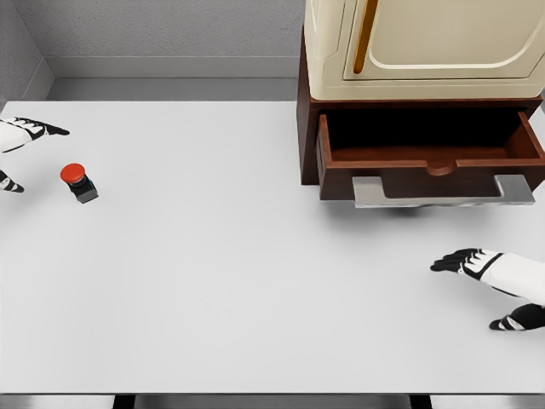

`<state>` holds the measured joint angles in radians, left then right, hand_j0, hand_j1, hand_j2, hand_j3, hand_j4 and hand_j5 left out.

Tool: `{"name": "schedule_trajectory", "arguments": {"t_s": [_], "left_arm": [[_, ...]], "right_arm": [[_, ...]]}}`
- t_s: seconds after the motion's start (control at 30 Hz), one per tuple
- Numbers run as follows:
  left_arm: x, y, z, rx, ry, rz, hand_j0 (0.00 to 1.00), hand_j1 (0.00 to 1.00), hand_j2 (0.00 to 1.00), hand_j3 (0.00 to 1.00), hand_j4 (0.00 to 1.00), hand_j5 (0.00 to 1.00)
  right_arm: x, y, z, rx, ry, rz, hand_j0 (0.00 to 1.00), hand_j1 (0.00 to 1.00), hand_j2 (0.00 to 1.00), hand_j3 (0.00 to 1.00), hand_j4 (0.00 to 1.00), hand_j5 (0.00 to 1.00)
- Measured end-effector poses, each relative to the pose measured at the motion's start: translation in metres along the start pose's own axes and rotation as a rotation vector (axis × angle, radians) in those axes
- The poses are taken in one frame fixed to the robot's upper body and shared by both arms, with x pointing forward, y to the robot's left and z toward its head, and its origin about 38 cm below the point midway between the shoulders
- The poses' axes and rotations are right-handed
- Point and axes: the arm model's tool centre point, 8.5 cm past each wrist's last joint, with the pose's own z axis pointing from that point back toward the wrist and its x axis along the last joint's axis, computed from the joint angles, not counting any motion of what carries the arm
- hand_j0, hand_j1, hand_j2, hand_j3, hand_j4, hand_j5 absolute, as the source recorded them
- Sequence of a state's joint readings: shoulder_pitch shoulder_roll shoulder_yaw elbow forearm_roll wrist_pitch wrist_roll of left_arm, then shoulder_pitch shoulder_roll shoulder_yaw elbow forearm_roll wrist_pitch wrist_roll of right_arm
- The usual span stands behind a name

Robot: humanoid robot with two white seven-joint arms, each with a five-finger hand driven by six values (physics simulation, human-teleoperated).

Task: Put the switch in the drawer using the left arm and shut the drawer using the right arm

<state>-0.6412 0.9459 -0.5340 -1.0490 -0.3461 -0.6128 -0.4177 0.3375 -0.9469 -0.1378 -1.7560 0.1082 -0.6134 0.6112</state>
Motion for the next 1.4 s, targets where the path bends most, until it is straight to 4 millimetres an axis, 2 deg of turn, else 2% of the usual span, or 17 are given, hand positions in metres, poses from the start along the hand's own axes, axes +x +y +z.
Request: {"name": "schedule_trajectory", "arguments": {"t_s": [0.17, 0.23, 0.37, 0.4, 0.47, 0.6, 0.8, 0.93, 1.07, 1.17, 1.3, 1.4], "left_arm": [[0.005, 0.006, -0.005, -0.002, -0.016, -0.019, 1.0, 1.0, 1.0, 1.0, 1.0, 1.0], [0.014, 0.002, -0.011, -0.026, -0.041, -0.034, 1.0, 1.0, 1.0, 1.0, 1.0, 1.0], [0.027, 0.001, -0.02, -0.055, -0.08, -0.069, 0.99, 0.99, 0.99, 0.99, 0.99, 0.99], [0.029, 0.0, -0.022, -0.063, -0.082, -0.078, 0.98, 0.98, 0.98, 0.98, 0.98, 0.98], [0.03, 0.001, -0.024, -0.073, -0.084, -0.096, 0.97, 0.97, 0.97, 0.97, 0.97, 0.97], [0.035, -0.004, -0.029, -0.096, -0.091, -0.116, 0.88, 0.88, 0.88, 0.88, 0.88, 0.88], [0.039, -0.008, -0.033, -0.113, -0.103, -0.125, 0.88, 0.88, 0.88, 0.88, 0.88, 0.88], [0.042, -0.012, -0.035, -0.126, -0.111, -0.13, 0.86, 0.86, 0.86, 0.86, 0.86, 0.86], [0.044, -0.014, -0.037, -0.136, -0.118, -0.134, 0.84, 0.84, 0.84, 0.84, 0.84, 0.84], [0.045, -0.016, -0.037, -0.141, -0.12, -0.135, 0.8, 0.8, 0.8, 0.8, 0.8, 0.8], [0.046, -0.018, -0.038, -0.147, -0.125, -0.137, 0.76, 0.76, 0.76, 0.76, 0.76, 0.76], [0.047, -0.018, -0.039, -0.151, -0.125, -0.144, 0.67, 0.67, 0.67, 0.67, 0.67, 0.67]], "right_arm": [[0.0, -0.001, 0.0, 0.0, -0.001, 0.003, 1.0, 1.0, 1.0, 1.0, 1.0, 1.0], [0.0, -0.002, 0.001, -0.001, 0.001, 0.006, 1.0, 1.0, 1.0, 1.0, 1.0, 1.0], [-0.003, -0.014, 0.009, -0.016, 0.023, 0.032, 0.65, 0.65, 0.65, 0.65, 0.65, 0.65], [-0.004, -0.017, 0.013, -0.023, 0.031, 0.036, 0.52, 0.52, 0.52, 0.52, 0.52, 0.52], [-0.005, -0.024, 0.018, -0.038, 0.045, 0.048, 0.45, 0.45, 0.45, 0.45, 0.45, 0.45], [-0.007, -0.034, 0.032, -0.067, 0.072, 0.056, 0.4, 0.4, 0.4, 0.4, 0.4, 0.4], [-0.008, -0.049, 0.052, -0.139, 0.089, 0.045, 0.42, 0.42, 0.42, 0.42, 0.42, 0.42], [-0.007, -0.056, 0.057, -0.16, 0.092, 0.053, 0.43, 0.43, 0.43, 0.43, 0.43, 0.43], [-0.007, -0.057, 0.058, -0.164, 0.093, 0.054, 0.49, 0.49, 0.49, 0.49, 0.49, 0.49], [-0.007, -0.058, 0.058, -0.165, 0.093, 0.057, 0.57, 0.57, 0.57, 0.57, 0.57, 0.57], [-0.007, -0.058, 0.058, -0.161, 0.091, 0.057, 0.57, 0.57, 0.57, 0.57, 0.57, 0.57], [-0.007, -0.057, 0.057, -0.158, 0.09, 0.055, 0.57, 0.57, 0.57, 0.57, 0.57, 0.57]]}}
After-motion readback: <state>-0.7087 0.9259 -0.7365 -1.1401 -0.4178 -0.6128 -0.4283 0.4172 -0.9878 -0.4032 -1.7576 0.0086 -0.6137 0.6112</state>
